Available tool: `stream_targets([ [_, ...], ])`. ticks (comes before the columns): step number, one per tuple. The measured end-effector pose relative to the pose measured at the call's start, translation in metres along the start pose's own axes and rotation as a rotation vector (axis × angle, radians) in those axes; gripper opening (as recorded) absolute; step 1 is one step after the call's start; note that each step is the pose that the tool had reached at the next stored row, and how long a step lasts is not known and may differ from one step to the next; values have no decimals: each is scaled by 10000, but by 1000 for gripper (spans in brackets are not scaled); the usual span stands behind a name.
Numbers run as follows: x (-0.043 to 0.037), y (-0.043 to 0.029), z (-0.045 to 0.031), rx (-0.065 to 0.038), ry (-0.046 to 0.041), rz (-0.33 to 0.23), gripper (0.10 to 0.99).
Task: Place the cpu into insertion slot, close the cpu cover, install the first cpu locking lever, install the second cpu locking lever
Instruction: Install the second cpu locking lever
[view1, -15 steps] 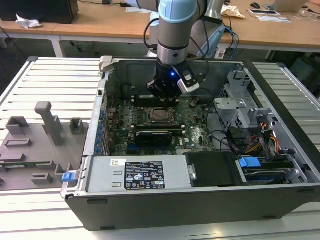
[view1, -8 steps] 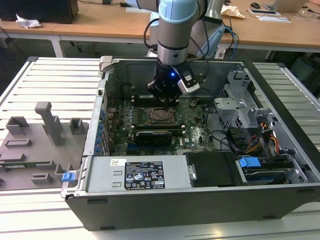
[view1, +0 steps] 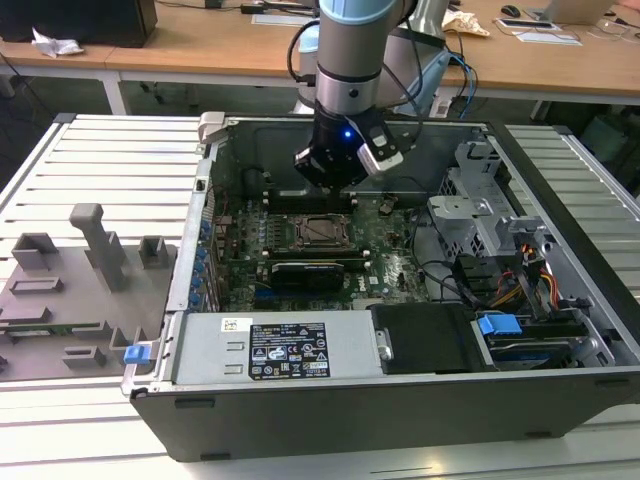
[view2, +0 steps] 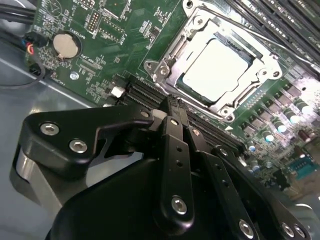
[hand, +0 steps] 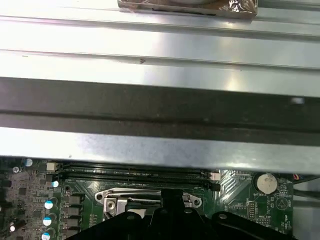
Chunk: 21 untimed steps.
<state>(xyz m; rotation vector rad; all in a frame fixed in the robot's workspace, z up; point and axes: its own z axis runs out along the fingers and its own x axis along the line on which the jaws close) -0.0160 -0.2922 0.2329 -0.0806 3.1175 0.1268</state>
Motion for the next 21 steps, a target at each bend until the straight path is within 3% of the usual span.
stream_targets([
  [12,1,-25,-10,-1,0,0,106],
  [14,3,-59,-8,1,1,0,106],
  [16,7,-148,-11,0,1,0,106],
  [21,7,-147,-61,2,1,0,106],
])
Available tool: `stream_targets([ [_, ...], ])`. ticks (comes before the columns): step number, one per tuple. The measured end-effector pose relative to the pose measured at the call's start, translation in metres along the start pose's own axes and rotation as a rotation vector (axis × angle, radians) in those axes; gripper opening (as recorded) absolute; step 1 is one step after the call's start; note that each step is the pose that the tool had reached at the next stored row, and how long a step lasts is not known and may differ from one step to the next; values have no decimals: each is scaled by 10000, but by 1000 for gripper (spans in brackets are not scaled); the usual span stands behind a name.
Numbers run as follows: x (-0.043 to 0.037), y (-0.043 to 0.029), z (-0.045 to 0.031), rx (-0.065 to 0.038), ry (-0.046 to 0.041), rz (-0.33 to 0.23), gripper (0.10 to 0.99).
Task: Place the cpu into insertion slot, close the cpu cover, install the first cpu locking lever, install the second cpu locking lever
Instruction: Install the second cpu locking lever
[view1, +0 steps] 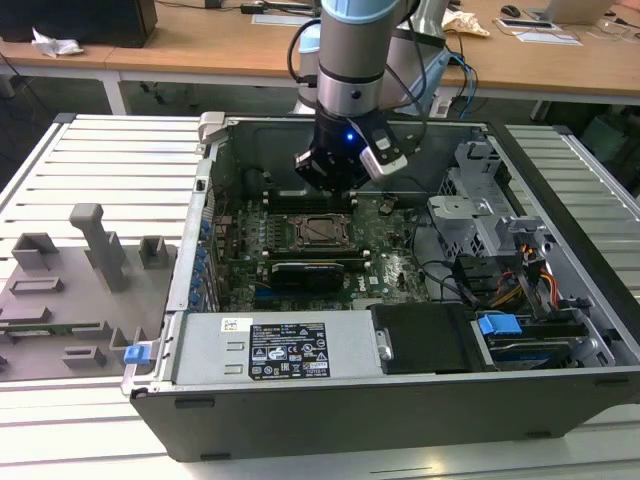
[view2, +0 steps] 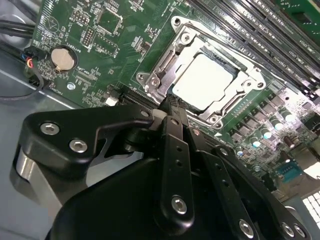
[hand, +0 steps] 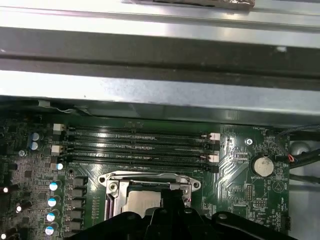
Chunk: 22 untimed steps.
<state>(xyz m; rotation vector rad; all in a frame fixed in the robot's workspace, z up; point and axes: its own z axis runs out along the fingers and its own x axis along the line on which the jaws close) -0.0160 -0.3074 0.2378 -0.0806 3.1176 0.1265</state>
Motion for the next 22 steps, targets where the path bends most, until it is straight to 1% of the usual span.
stream_targets([
  [3,-1,6,-70,-1,-1,0,106],
  [5,-4,11,-140,-1,-1,-1,106],
  [7,-6,11,-170,-2,-1,-3,106],
  [10,-5,-10,-172,-1,0,-1,106],
  [13,-1,-67,-176,0,0,0,106],
  [15,3,-139,-180,-1,1,0,106],
  [19,7,-233,-186,-1,4,0,106],
  [20,10,-281,-189,-3,26,2,106],
  [21,11,-307,-189,-9,138,12,106],
  [22,11,-316,-187,-15,191,15,106],
])
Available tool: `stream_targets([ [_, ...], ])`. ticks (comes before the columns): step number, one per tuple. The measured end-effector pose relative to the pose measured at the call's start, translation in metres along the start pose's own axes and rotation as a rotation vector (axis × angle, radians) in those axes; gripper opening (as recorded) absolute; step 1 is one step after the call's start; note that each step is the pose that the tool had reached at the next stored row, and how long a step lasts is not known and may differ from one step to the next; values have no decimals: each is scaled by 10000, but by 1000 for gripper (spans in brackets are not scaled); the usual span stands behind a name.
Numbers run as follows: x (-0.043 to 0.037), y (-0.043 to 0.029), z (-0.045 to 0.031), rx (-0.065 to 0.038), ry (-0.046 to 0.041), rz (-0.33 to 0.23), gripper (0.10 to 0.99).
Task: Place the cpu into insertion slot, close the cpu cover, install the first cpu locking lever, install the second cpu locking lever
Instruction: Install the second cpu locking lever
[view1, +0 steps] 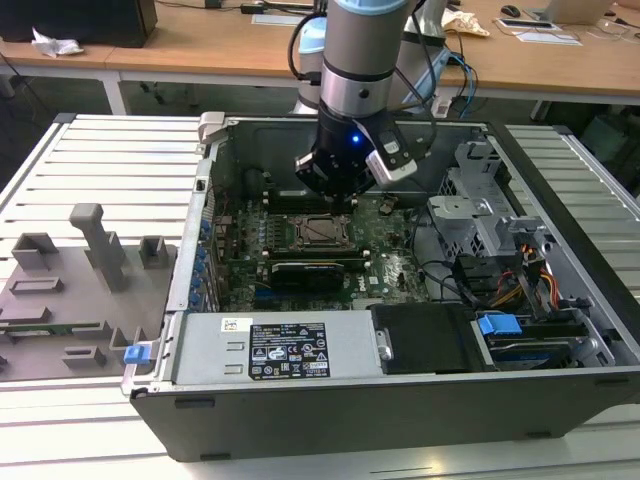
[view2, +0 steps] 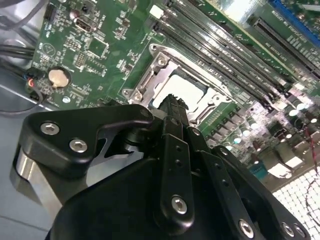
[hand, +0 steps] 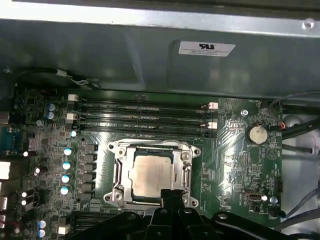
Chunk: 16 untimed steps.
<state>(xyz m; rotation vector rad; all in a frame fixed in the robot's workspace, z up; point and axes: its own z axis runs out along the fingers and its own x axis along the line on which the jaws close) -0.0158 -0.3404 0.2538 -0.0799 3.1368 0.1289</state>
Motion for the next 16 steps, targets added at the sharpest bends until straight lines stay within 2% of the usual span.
stream_targets([
  [4,3,-60,39,-4,2,0,106],
  [10,11,-204,85,-7,2,0,106],
  [11,15,-247,101,-8,1,0,106],
  [14,44,-275,117,-11,1,0,106],
  [16,93,-293,122,-20,0,0,106],
])
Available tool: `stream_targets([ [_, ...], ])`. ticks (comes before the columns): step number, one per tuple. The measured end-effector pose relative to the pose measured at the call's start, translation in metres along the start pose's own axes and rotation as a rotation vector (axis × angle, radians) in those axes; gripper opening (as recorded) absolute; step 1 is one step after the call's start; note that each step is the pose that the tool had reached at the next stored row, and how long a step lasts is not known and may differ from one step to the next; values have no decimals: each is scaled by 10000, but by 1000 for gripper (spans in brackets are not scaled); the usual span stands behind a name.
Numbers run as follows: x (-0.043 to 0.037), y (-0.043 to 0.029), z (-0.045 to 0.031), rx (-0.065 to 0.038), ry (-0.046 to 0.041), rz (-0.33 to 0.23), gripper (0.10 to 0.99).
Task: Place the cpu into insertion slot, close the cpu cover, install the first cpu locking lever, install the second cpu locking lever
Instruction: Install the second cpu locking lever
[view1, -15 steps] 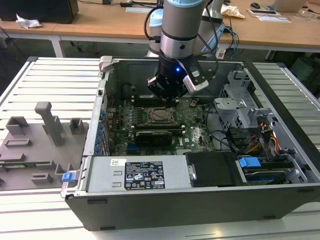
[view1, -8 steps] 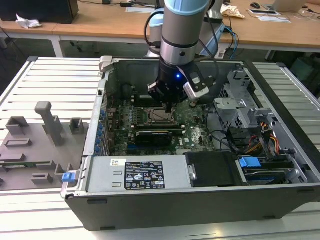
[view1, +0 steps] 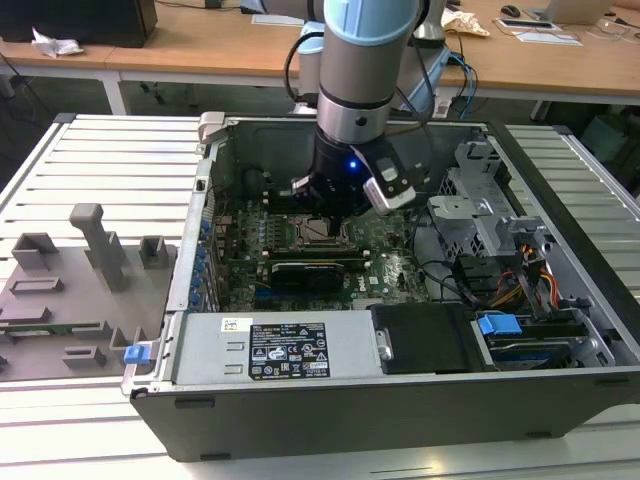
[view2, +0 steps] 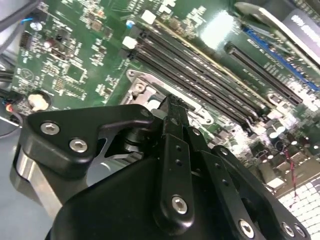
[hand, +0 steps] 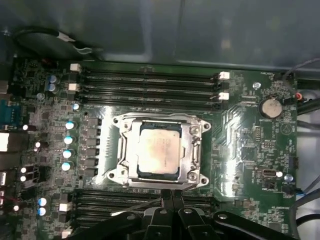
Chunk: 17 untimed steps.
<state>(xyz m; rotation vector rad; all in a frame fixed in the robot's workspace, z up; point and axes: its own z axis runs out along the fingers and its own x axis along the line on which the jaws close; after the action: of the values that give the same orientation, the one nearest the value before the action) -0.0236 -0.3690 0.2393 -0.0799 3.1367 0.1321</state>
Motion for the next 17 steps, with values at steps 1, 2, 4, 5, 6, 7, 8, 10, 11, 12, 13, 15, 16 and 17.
stream_targets([
  [1,26,-13,1,-4,0,0,106],
  [2,50,-37,1,-7,0,0,106],
  [4,85,-65,1,-12,0,-2,106],
  [5,127,-74,1,-22,-1,-1,106],
  [6,158,-79,2,-31,-1,1,106],
  [7,208,-89,7,-53,-1,0,106],
  [8,258,-93,30,-76,-4,-1,106],
  [10,308,-94,58,-98,-4,1,106],
  [11,333,-95,80,-111,-6,-1,106],
  [12,345,-96,95,-117,-6,0,106],
  [13,354,-97,114,-123,-6,-1,106],
  [15,364,-100,158,-130,-6,-1,106],
  [16,367,-102,177,-134,-6,-3,106],
  [17,369,-103,196,-138,-5,-11,106],
])
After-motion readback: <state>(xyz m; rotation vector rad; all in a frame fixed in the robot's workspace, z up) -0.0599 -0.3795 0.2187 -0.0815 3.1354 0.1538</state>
